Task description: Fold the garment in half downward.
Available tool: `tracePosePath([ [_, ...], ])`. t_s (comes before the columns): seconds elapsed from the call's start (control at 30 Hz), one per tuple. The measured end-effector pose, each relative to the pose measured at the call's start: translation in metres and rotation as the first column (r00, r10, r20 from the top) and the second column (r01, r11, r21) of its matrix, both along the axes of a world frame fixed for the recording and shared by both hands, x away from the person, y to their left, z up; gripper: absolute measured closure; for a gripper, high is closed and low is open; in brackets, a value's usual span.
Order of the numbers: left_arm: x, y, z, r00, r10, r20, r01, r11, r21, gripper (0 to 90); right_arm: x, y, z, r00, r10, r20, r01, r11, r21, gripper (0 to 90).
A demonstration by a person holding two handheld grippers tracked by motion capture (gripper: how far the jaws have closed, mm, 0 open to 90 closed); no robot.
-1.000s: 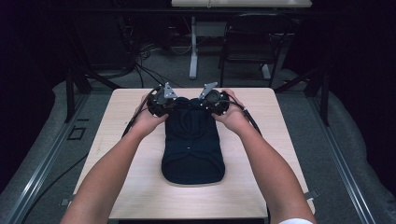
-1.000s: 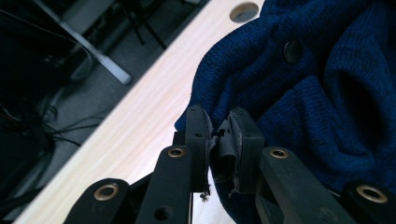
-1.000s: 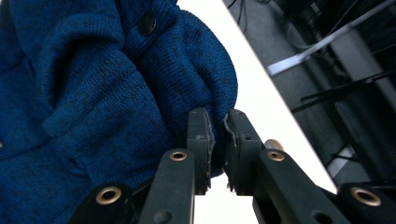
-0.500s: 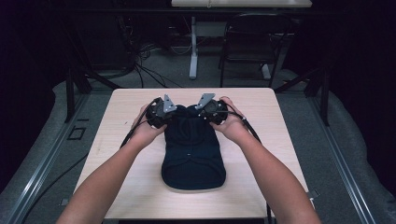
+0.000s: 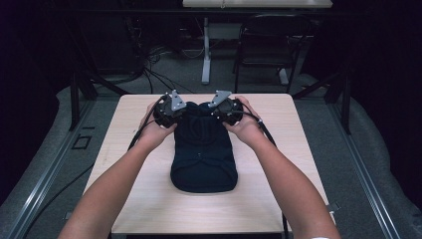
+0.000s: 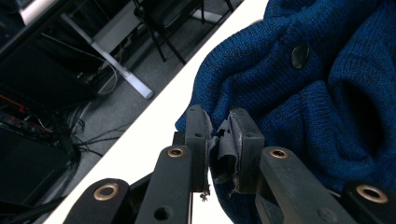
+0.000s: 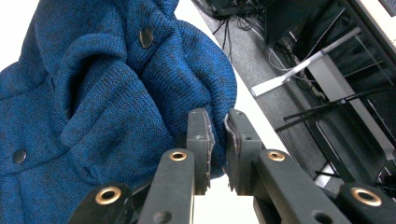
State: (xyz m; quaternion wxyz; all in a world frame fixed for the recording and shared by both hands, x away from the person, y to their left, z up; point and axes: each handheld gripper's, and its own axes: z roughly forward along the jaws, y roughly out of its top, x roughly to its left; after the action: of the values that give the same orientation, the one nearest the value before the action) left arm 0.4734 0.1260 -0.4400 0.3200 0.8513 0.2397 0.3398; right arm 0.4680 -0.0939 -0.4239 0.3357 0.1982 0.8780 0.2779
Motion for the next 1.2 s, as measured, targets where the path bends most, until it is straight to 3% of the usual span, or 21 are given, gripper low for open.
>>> tracePosePath([
  [0.13,0.001,-0.001,0.008,0.9998,0.004,0.020,-0.004,0.9999,0.012,79.7,0.001,0.000,0.006,1.0000,0.003,0.005,-0.003,1.0000,-0.005,80.3],
  [0.27,0.002,0.001,0.019,0.9987,0.011,0.050,-0.011,0.9999,-0.006,79.6,0.003,0.001,0.018,0.9993,-0.007,0.037,0.007,0.9999,0.014,80.2],
  [0.33,0.001,0.001,0.019,0.9989,0.011,0.045,-0.011,0.9999,-0.011,79.6,0.003,0.001,0.019,0.9993,-0.006,0.037,0.005,0.9999,0.014,80.2],
  [0.63,-0.014,0.000,-0.001,0.9993,-0.013,0.035,0.012,0.9993,0.035,79.7,-0.007,0.003,0.005,0.9996,0.013,0.025,-0.013,0.9999,-0.011,80.1],
  [0.97,-0.027,0.001,-0.023,0.9995,-0.025,0.020,0.024,0.9986,0.047,79.7,-0.016,0.008,-0.007,0.9990,0.043,0.012,-0.043,0.9988,-0.025,80.1],
  [1.1,-0.033,-0.001,-0.033,0.9989,-0.038,0.025,0.036,0.9945,0.099,79.7,-0.020,0.011,-0.012,0.9985,0.054,0.005,-0.054,0.9978,-0.039,80.1],
  [1.2,-0.035,0.000,-0.035,0.9990,-0.038,0.024,0.036,0.9949,0.095,79.7,-0.021,0.013,-0.013,0.9982,0.059,0.009,-0.058,0.9973,-0.045,80.1],
])
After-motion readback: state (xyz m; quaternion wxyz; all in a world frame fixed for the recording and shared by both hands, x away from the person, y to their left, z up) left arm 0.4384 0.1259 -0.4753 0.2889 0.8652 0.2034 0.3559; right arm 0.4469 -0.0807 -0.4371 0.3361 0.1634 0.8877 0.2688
